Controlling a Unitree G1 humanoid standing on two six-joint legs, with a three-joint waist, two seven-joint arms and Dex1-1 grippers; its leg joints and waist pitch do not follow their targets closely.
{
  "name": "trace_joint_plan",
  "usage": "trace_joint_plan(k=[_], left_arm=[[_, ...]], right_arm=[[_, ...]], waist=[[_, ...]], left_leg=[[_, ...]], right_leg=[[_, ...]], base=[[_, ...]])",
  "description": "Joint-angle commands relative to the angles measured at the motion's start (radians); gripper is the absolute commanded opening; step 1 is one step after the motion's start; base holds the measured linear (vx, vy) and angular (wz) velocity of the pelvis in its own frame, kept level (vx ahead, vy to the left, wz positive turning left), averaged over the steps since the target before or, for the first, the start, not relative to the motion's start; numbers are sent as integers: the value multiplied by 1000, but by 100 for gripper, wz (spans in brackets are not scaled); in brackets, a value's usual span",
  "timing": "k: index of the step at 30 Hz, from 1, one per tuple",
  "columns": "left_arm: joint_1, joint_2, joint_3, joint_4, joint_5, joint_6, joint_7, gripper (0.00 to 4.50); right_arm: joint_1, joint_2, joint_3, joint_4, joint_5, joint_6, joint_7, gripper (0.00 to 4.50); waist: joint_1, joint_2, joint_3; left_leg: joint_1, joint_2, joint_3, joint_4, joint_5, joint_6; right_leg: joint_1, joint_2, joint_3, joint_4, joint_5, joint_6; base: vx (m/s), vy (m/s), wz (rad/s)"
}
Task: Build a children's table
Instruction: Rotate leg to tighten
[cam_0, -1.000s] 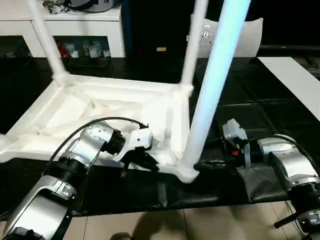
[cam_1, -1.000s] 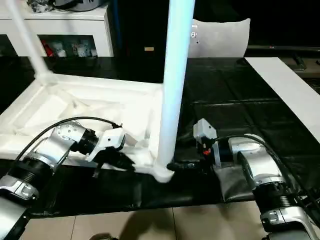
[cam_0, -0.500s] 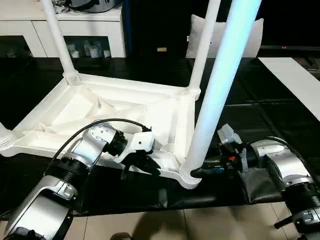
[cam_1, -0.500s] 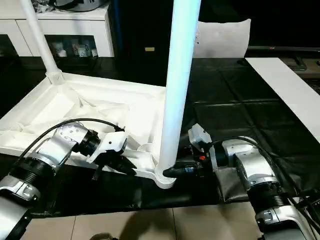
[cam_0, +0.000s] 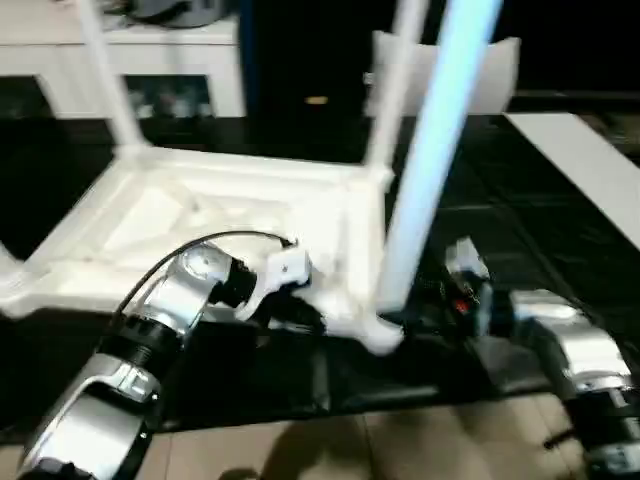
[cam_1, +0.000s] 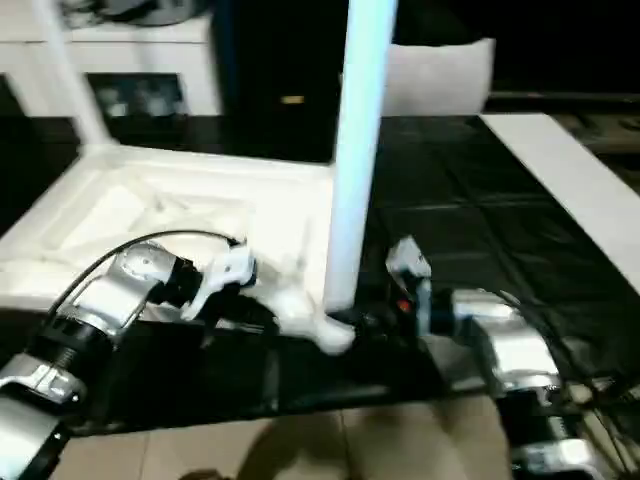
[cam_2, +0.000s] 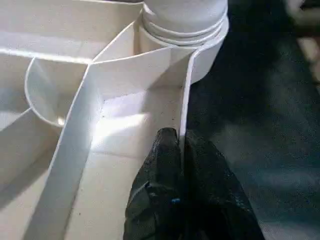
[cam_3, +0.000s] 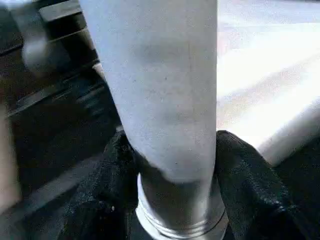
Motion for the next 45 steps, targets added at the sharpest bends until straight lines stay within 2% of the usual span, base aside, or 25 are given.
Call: trace_joint_plan(k=[1,2,3,5,7,8,9,10,11,13,15,18,21,23,26,28,29,32,35,37,39,40,42,44,45], left_arm=[[-20,-83,49,-92,-36,58,130,0],[-20,-101,55,-96,-30,80,168,0],[-23,-116,62,-96,-24,95,202,0],[-26,-135,68,-95,-15,109,246,0],[-37,-181,84,-84,14,126,367,0],[-37,-186,86,-84,16,126,377,0],[-40,-212,91,-90,19,132,423,0],[-39,-213,90,-93,18,134,424,0],[-37,-215,85,-105,16,141,421,0],[-34,-211,79,-112,17,140,413,0],[-24,-194,69,-119,22,123,384,0],[-13,-176,61,-122,21,104,359,0],[-7,-165,61,-121,17,97,343,0],[-1,-124,49,-106,6,46,266,0],[0,-94,35,-88,2,7,199,0],[0,-58,12,-63,-1,-51,108,0],[0,-58,12,-63,-1,-51,108,0],[3,-13,-23,-51,-8,-133,-21,0],[3,-1,-32,-48,-15,-163,-60,0],[-3,24,-66,-28,-14,-228,-146,0],[-7,43,-84,-16,-17,-262,-214,0],[-10,47,-87,-8,-18,-272,-233,0],[-15,55,-93,-2,-20,-289,-264,0],[-18,58,-97,1,-21,-298,-281,0],[-19,63,-103,0,-22,-304,-299,0]], right_arm=[[-41,83,55,-14,-7,28,-89,195],[-48,109,51,-12,-20,33,-143,195],[-56,129,52,-6,-38,30,-190,195],[-66,155,49,2,-57,28,-250,195],[-111,233,1,59,-85,49,-453,195],[-113,238,0,64,-89,45,-461,195],[-127,260,-8,88,-108,2,-494,195],[-127,262,-9,88,-108,0,-497,195],[-127,270,-21,88,-101,-10,-509,249],[-126,271,-26,82,-98,-13,-510,263],[-110,256,-20,58,-104,-29,-488,281],[-95,229,-15,43,-101,-52,-448,305],[-88,205,-15,40,-96,-72,-410,336],[-75,117,-8,51,-84,-101,-280,351],[-68,48,-2,63,-85,-125,-185,379],[-58,-19,8,53,-65,-153,-57,391],[-58,-19,8,53,-65,-153,-57,400],[-42,-94,39,35,-50,-196,103,400],[-37,-119,57,33,-46,-203,158,400],[-51,-170,94,85,-52,-257,290,400],[-67,-180,99,103,-25,-225,370,400],[-74,-183,101,110,-13,-213,393,374],[-83,-187,109,116,4,-189,427,367],[-85,-188,113,117,9,-180,442,361],[-86,-189,120,116,11,-173,459,327]], waist=[[4,-8,-68],[-5,-10,-68],[-17,-10,-69],[-22,-10,-69],[-23,-8,-72],[-28,-7,-73],[-24,-8,-77],[-23,-7,-77],[-21,-6,-78],[-19,-7,-82],[-18,-5,-87],[-17,-4,-85],[-16,-4,-82],[-12,-6,-78],[-10,-5,-77],[-2,-4,-75],[2,-4,-75],[13,-4,-74],[22,-1,-73],[30,-4,-74],[37,-2,-73],[38,-13,-74],[44,-8,-72],[47,-8,-71],[48,-11,-70]], left_leg=[[-3,13,-8,-68,-200,14],[-7,14,-9,-68,-191,22],[-5,12,-7,-66,-180,28],[-6,9,-6,-65,-171,35],[-5,12,-5,-66,-148,46],[-9,15,-7,-68,-134,44],[-7,18,-6,-67,-112,52],[-8,18,-5,-67,-105,57],[-6,19,-4,-66,-98,62],[-12,22,-7,-66,-61,75],[-14,22,-6,-59,2,111],[-15,21,-3,-58,-12,126],[-15,22,-2,-60,-45,118],[-14,21,-1,-60,-87,112],[-13,22,-1,-61,-104,106],[-10,24,-1,-61,-122,102],[-10,23,0,-61,-127,102],[-2,27,-1,-63,-153,96],[0,31,-2,-66,-166,90],[3,32,0,-66,-175,85],[2,32,0,-65,-181,90],[0,33,1,-65,-177,92],[1,33,0,-66,-175,90],[3,33,0,-66,-182,81],[4,34,-1,-68,-188,75]], right_leg=[[65,-69,44,-109,-519,-25],[67,-66,45,-106,-495,-31],[63,-64,46,-105,-471,-44],[63,-63,47,-105,-463,-48],[62,-64,52,-99,-430,-63],[63,-63,53,-93,-397,-79],[64,-64,58,-83,-336,-100],[64,-64,60,-82,-314,-107],[64,-64,61,-79,-291,-115],[70,-64,65,-62,-202,-141],[70,-63,69,-43,-62,-190],[70,-64,68,-47,-77,-197],[72,-66,68,-53,-123,-189],[72,-66,67,-63,-180,-171],[70,-65,67,-66,-210,-159],[67,-66,66,-71,-247,-149],[68,-66,66,-74,-257,-144],[63,-67,67,-76,-291,-133],[63,-64,67,-73,-280,-142],[61,-66,68,-71,-271,-157],[63,-66,68,-71,-279,-161],[65,-67,68,-71,-283,-157],[63,-69,68,-72,-307,-153],[62,-70,67,-75,-336,-141],[63,-70,66,-78,-360,-132]], base=[[0,0,0],[0,0,0],[0,0,0],[0,0,0],[0,0,0],[0,0,0],[0,0,0],[0,0,0],[0,0,0],[0,0,0],[0,0,0],[0,0,0],[0,0,0],[0,0,0],[0,0,0],[0,0,0],[0,0,0],[0,0,0],[0,0,0],[0,0,0],[0,0,0],[0,0,0],[0,0,0],[0,0,0],[0,0,0]])
